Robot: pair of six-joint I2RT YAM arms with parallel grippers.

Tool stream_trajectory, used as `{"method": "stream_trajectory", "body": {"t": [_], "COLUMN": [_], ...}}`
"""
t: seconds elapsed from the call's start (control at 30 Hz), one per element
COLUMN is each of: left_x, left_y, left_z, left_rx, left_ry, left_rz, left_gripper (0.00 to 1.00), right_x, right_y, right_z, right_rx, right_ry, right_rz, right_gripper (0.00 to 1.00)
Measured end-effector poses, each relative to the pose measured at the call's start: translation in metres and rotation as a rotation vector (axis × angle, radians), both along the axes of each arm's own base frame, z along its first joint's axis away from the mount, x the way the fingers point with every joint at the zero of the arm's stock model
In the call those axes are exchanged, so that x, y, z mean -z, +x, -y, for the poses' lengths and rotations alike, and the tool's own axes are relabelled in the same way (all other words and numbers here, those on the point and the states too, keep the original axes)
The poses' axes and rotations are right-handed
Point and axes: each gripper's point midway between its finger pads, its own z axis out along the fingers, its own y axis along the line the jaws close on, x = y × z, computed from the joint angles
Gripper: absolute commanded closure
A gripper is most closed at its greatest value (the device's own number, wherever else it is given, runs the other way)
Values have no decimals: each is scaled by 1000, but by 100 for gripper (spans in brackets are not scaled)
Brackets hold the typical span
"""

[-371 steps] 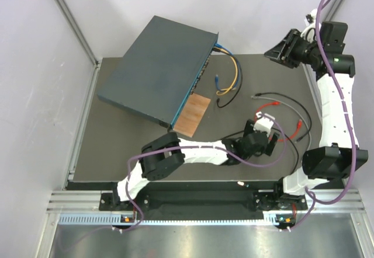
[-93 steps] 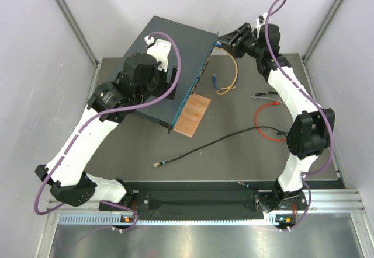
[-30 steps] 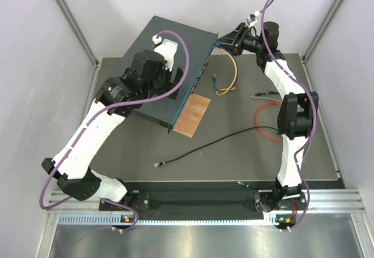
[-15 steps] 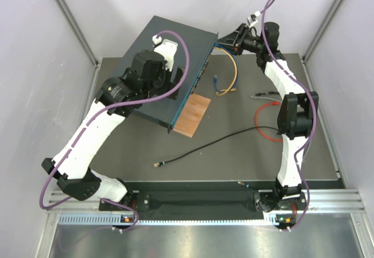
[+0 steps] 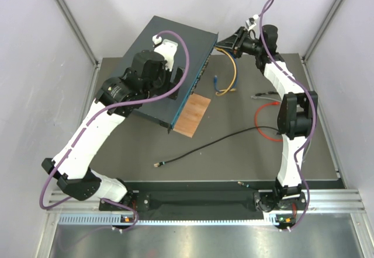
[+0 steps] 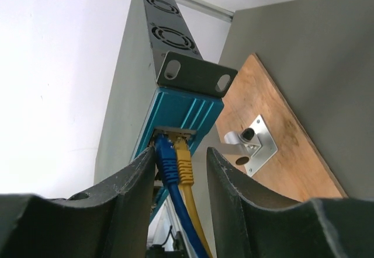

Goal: Pull the plug from the switch port

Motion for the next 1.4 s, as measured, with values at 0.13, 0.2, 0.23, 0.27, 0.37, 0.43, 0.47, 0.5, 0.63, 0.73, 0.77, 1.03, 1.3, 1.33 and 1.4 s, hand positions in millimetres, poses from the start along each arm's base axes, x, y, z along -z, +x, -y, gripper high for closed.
{"method": "stream_trajectory", "body": {"t": [0.13, 0.2, 0.23, 0.27, 0.37, 0.43, 0.47, 0.5, 0.63, 0.73, 0.77, 1.03, 1.3, 1.33, 1.4], "left_x": [0, 0, 0, 0, 0, 0, 0, 0, 1, 2, 2, 4, 4, 4, 4], "left_y": [0, 0, 0, 0, 0, 0, 0, 0, -1, -1, -1, -1, -1, -1, -1], "left_z": [0, 0, 0, 0, 0, 0, 0, 0, -1, -1, -1, -1, -1, -1, -1], "left_rx": [0, 0, 0, 0, 0, 0, 0, 0, 0, 0, 0, 0, 0, 0, 0], "left_ry": [0, 0, 0, 0, 0, 0, 0, 1, 3, 4, 4, 8, 10, 10, 10], "left_rz": [0, 0, 0, 0, 0, 0, -1, -1, -3, -5, -5, -9, -10, -10, -10], "left_gripper": [12, 13, 12, 12, 13, 12, 12, 12, 12, 12, 12, 12, 13, 13, 12], "right_x": [2, 2, 2, 2, 0, -1, -2, -3, -3, -4, -4, 0, 0, 0, -1], "right_y": [-1, -1, -1, -1, -1, -2, -2, -2, -2, -3, -3, -2, -1, -1, -1], "right_z": [-1, -1, -1, -1, -1, -1, -2, -2, -3, -4, -4, -5, -7, -6, -6], "right_rx": [-7, -7, -7, -8, -9, -10, -11, -12, -14, -17, -17, -19, -36, -37, -38], "right_ry": [1, 1, 2, 3, 8, 14, 17, 23, 42, 45, 45, 42, 70, 73, 76], "right_rz": [-2, 2, 2, 2, 6, 5, 7, 7, 6, 5, 4, -14, -33, -37, -40], "right_gripper": [61, 61, 61, 60, 60, 59, 59, 59, 58, 59, 60, 66, 60, 60, 61]}}
